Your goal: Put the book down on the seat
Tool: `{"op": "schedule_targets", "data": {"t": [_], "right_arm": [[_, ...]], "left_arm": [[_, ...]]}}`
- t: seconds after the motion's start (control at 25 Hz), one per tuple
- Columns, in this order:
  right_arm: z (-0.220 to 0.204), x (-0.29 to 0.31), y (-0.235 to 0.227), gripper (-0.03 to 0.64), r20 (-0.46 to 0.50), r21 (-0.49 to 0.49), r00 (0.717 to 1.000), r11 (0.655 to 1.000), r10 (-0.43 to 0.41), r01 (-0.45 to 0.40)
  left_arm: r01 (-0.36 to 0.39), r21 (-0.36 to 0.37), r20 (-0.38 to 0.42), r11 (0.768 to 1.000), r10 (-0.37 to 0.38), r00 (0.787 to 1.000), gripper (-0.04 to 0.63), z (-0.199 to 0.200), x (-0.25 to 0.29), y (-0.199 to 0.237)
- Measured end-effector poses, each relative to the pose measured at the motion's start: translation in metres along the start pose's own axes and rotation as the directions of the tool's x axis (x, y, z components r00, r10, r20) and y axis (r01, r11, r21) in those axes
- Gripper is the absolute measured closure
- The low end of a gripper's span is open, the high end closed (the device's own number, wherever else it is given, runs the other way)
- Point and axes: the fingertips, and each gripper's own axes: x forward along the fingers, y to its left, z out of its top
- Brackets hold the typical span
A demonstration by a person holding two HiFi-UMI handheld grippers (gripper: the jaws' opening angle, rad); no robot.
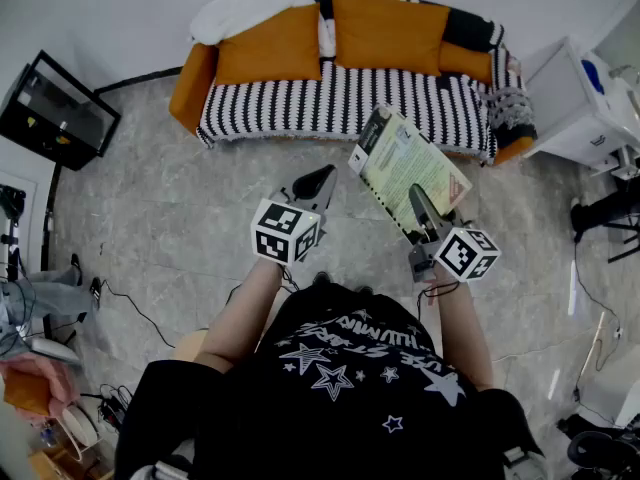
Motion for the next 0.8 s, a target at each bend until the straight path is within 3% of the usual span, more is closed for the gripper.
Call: {"op": "schedule_targets", "data": {"t": [0.8], "right_arm": [[-0.009, 0.001, 0.012, 0.448, -0.038, -0.029, 0.999, 0.999, 0.015, -0.017]], "left_arm": [[0.009, -0.002, 0.022, 1.000, -0.009, 1.000, 0.588, 0.004, -0.002, -0.005]]}}
